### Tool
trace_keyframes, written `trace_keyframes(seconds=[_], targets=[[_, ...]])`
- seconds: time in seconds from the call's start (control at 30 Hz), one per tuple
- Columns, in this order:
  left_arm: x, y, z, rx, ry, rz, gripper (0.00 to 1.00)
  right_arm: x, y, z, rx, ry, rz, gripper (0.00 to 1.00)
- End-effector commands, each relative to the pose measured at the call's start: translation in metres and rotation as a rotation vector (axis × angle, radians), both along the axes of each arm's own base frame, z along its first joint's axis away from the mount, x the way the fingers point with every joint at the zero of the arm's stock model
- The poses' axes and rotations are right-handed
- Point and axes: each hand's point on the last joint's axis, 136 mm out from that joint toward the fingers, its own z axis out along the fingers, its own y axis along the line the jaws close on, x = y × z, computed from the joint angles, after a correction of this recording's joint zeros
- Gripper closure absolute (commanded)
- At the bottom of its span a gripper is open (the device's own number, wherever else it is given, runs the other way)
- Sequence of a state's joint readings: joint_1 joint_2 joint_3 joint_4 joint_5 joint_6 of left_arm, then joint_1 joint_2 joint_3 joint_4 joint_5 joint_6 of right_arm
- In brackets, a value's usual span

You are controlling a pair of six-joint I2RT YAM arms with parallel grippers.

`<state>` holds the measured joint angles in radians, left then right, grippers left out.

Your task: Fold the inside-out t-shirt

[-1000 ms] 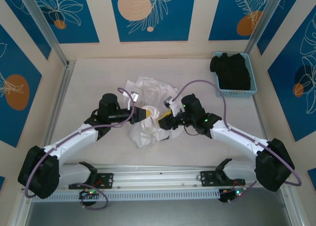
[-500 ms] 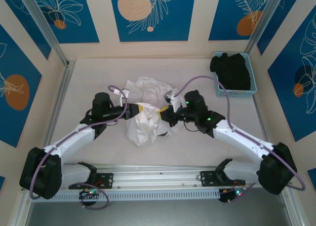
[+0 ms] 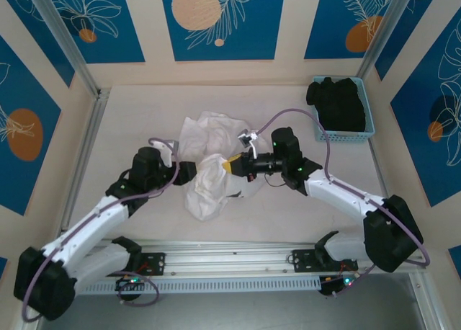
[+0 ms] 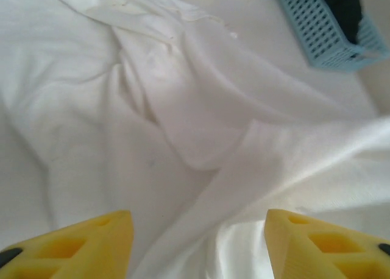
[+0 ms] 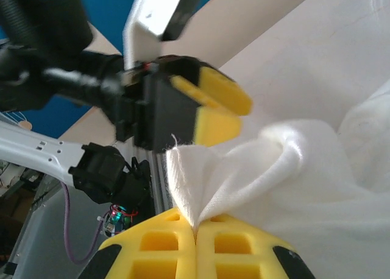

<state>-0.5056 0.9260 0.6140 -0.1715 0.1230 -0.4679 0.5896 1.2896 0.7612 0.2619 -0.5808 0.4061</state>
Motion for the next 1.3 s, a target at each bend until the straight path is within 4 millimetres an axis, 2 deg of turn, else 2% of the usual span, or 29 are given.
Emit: trace_keyframes(seconds=[0.0,0.13,0.27,0.33,0.5,0.6,0.63,0.7,0.77,0.8,0.87,0.97,1.07,1.27], targets=[[-0.013,0.041,0.002,0.252,-0.041,0.133,0.40,0.006,0.007,0.021,0.048,0.001,0.011,1.00],[-0.035,-0.015,0.008,0.078,-0.014,-0.068,0.50,0.011,0.007,0.018,0.035,0.007,-0.009,1.00],[-0.034,-0.054,-0.007,0.049,0.048,-0.184,0.54,0.013,0.006,0.017,0.032,0.006,-0.015,1.00],[-0.028,-0.061,-0.014,0.062,0.049,-0.198,0.54,0.013,0.005,0.017,0.031,0.007,-0.017,1.00],[-0.001,-0.057,-0.031,0.190,0.021,-0.150,0.51,0.011,0.003,0.015,0.024,0.006,-0.017,1.00],[0.006,-0.076,-0.038,0.152,0.035,-0.207,0.51,0.009,-0.001,0.016,0.026,0.000,-0.023,1.00],[0.007,-0.086,-0.040,0.122,0.044,-0.239,0.54,0.009,-0.002,0.015,0.025,-0.005,-0.027,1.00],[0.008,-0.102,-0.038,0.036,0.072,-0.298,0.77,0.011,-0.008,0.013,0.012,-0.023,-0.051,1.00],[0.006,-0.107,-0.018,-0.109,0.054,-0.350,1.00,0.017,-0.023,0.008,-0.020,-0.042,-0.109,1.00],[0.003,-0.105,-0.004,-0.181,0.025,-0.375,1.00,0.019,-0.031,0.007,-0.026,-0.046,-0.135,1.00],[-0.013,-0.102,0.043,-0.358,-0.077,-0.476,1.00,0.021,-0.044,0.005,-0.027,-0.052,-0.160,1.00],[-0.046,-0.100,0.092,-0.487,-0.203,-0.641,1.00,0.020,-0.047,0.004,-0.053,-0.072,-0.155,1.00],[-0.063,-0.093,0.112,-0.534,-0.284,-0.685,1.00,0.021,-0.051,0.007,-0.073,-0.104,-0.161,0.98],[-0.079,-0.089,0.125,-0.596,-0.321,-0.759,1.00,0.023,-0.061,0.011,-0.091,-0.085,-0.193,0.91]])
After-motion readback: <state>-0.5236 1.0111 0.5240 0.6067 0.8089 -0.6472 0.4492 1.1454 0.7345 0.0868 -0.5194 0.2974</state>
